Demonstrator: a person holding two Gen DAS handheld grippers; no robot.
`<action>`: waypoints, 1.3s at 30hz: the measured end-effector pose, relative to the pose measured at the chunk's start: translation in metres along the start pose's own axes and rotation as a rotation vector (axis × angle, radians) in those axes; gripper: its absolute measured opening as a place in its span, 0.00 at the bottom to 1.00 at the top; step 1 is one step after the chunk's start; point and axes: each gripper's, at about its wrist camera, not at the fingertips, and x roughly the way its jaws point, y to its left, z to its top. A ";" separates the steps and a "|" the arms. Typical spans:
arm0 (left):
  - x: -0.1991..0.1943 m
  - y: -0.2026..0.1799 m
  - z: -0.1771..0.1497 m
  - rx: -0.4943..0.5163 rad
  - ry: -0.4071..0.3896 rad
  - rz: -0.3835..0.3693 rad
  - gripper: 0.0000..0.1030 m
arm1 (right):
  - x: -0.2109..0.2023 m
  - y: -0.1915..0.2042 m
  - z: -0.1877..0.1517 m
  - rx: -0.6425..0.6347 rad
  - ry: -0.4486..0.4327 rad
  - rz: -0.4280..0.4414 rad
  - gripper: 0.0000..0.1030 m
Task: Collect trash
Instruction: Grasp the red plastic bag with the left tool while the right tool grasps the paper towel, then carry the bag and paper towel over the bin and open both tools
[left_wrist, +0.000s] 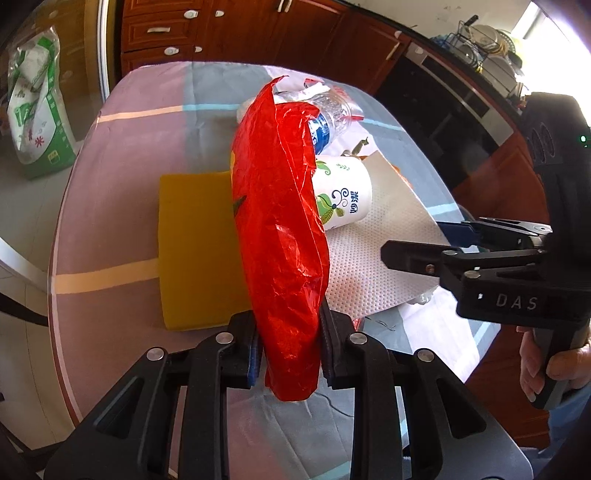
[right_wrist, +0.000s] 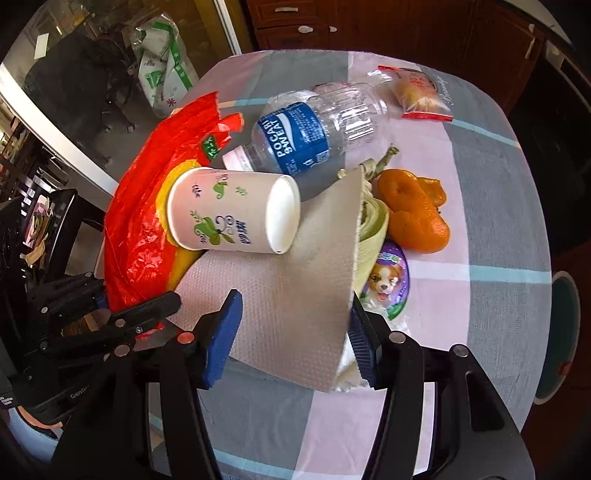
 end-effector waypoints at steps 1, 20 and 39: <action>0.001 0.000 0.000 0.002 0.001 -0.002 0.25 | 0.002 0.005 0.001 -0.008 -0.001 0.008 0.46; -0.038 -0.056 0.011 0.075 -0.092 0.019 0.23 | -0.079 -0.060 -0.010 0.111 -0.177 0.011 0.02; 0.026 -0.226 0.040 0.323 0.013 -0.078 0.23 | -0.150 -0.231 -0.083 0.399 -0.333 -0.018 0.02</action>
